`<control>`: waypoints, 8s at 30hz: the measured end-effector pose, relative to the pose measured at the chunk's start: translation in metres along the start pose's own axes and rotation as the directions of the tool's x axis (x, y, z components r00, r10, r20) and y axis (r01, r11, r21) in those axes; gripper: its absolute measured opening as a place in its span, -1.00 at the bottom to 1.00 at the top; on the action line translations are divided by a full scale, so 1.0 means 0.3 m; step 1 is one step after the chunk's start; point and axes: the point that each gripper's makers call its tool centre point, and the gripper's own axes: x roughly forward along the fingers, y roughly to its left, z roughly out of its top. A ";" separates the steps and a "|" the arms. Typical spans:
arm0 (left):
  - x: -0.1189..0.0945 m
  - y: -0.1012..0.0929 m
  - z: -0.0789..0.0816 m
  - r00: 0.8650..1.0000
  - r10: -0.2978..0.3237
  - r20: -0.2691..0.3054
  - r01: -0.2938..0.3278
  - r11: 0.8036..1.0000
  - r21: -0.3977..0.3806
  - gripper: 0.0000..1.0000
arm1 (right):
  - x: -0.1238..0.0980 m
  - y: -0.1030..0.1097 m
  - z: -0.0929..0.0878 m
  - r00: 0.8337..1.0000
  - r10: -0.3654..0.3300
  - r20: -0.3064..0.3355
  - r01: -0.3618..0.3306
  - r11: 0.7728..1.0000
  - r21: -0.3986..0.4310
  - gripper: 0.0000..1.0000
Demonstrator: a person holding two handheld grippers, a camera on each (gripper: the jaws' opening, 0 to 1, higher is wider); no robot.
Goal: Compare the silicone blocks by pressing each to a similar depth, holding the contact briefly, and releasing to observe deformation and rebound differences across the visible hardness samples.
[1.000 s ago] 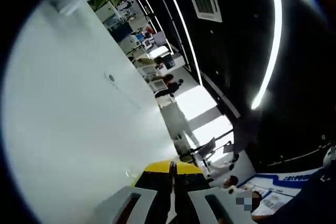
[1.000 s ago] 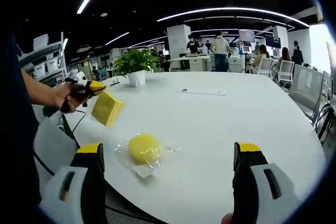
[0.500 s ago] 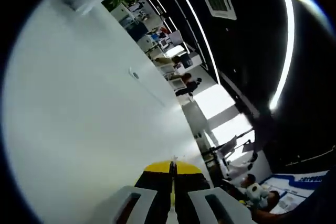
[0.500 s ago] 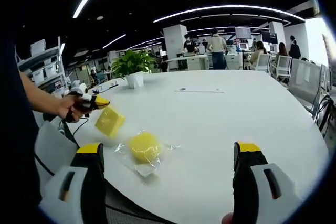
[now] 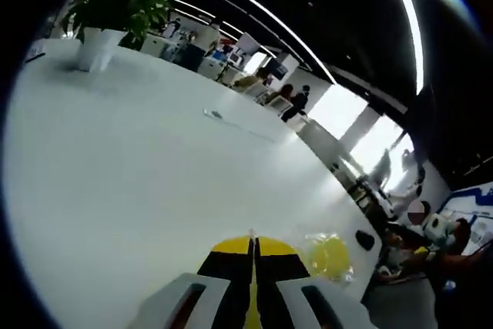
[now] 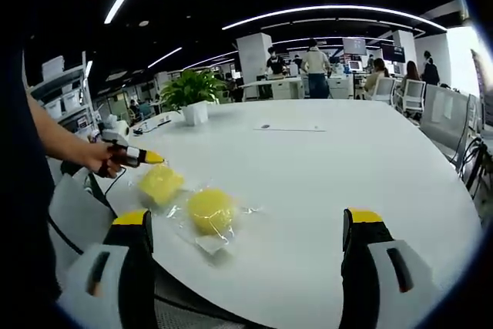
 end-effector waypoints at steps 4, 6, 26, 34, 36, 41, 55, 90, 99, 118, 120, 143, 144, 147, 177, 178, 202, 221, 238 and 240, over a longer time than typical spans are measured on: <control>0.007 0.019 -0.021 0.999 0.003 -0.032 0.000 0.995 0.101 -1.00 | -0.008 -0.004 -0.006 1.000 -0.009 -0.016 0.009 1.000 -0.019 0.93; 0.016 0.045 -0.028 0.999 0.015 -0.034 -0.011 0.991 0.134 -1.00 | -0.010 0.001 -0.022 0.999 -0.007 -0.040 0.005 0.999 -0.034 0.93; 0.051 0.135 -0.052 0.996 0.071 -0.053 -0.064 0.989 0.134 -0.98 | -0.034 -0.008 -0.023 0.997 -0.050 -0.066 0.049 0.999 -0.020 0.93; 0.046 0.143 -0.063 0.994 0.097 -0.043 -0.092 0.990 0.106 -0.94 | -0.029 -0.002 -0.048 0.995 -0.046 -0.091 0.045 0.999 -0.010 0.93; 0.044 0.141 -0.065 0.994 0.104 -0.038 -0.101 0.992 0.079 -0.90 | -0.028 0.007 -0.044 0.995 -0.044 -0.090 0.043 0.999 -0.010 0.93; 0.037 0.174 -0.070 0.990 0.129 -0.052 -0.127 0.991 0.033 -0.50 | -0.024 0.011 -0.037 0.995 -0.046 -0.085 0.045 0.999 -0.017 0.93; -0.067 0.129 0.055 0.994 0.076 0.079 -0.083 0.992 0.094 0.94 | -0.006 0.007 -0.023 0.997 -0.034 -0.074 0.034 0.999 -0.008 0.93; -0.370 -0.013 -0.040 0.999 0.041 -0.010 -0.036 0.952 0.305 1.00 | 0.037 -0.053 -0.060 0.988 0.007 -0.154 -0.014 0.999 -0.039 0.93; -0.329 -0.085 -0.086 0.999 0.008 -0.053 0.006 0.967 0.255 1.00 | 0.018 -0.050 -0.063 0.988 0.004 -0.151 -0.009 0.999 -0.036 0.93; -0.079 -0.254 0.090 0.999 -0.052 0.003 0.052 0.993 0.104 1.00 | -0.003 -0.058 -0.060 0.990 0.029 -0.139 -0.030 1.000 -0.008 0.93; -0.040 -0.271 0.102 0.998 -0.056 -0.017 0.057 0.995 0.086 1.00 | -0.006 -0.059 -0.065 0.989 0.032 -0.143 -0.033 0.999 -0.002 0.93; 0.299 -0.253 -0.047 0.987 0.001 -0.163 -0.030 0.984 -0.176 0.79 | -0.013 -0.100 -0.051 0.991 0.038 -0.129 -0.038 0.999 0.002 0.93; 0.303 -0.256 -0.060 0.984 -0.003 -0.176 -0.031 0.981 -0.190 0.77 | -0.013 -0.103 -0.052 0.991 0.037 -0.129 -0.036 0.999 0.006 0.93; 0.324 -0.288 -0.084 0.979 -0.047 -0.200 -0.014 0.957 -0.291 0.65 | -0.025 -0.105 -0.034 0.993 0.036 -0.108 -0.031 0.999 0.044 0.93; 0.399 -0.278 -0.192 0.952 -0.048 -0.303 -0.107 0.873 -0.476 -0.62 | -0.055 -0.109 -0.029 0.993 0.026 -0.111 -0.021 0.998 0.053 0.93; 0.400 -0.275 -0.197 0.949 -0.043 -0.311 -0.111 0.880 -0.462 -0.63 | -0.057 -0.108 -0.035 0.993 0.026 -0.114 -0.020 0.998 0.055 0.93; 0.411 -0.288 -0.209 0.938 -0.002 -0.345 -0.100 0.956 -0.277 -1.00 | -0.079 -0.128 -0.053 0.990 0.002 -0.138 0.004 0.999 0.044 0.93; 0.369 -0.430 -0.070 0.970 -0.108 -0.220 0.068 0.981 -0.183 -1.00 | -0.078 -0.127 -0.045 0.991 -0.004 -0.133 0.009 0.999 0.042 0.93; 0.267 -0.518 0.097 0.986 -0.148 -0.078 0.155 0.985 0.082 -1.00 | -0.053 -0.102 -0.029 0.992 0.012 -0.125 -0.008 1.000 0.030 0.93; 0.256 -0.517 0.119 0.988 -0.146 -0.057 0.150 0.985 0.084 -1.00 | -0.050 -0.099 -0.026 0.992 0.014 -0.122 -0.010 0.999 0.032 0.93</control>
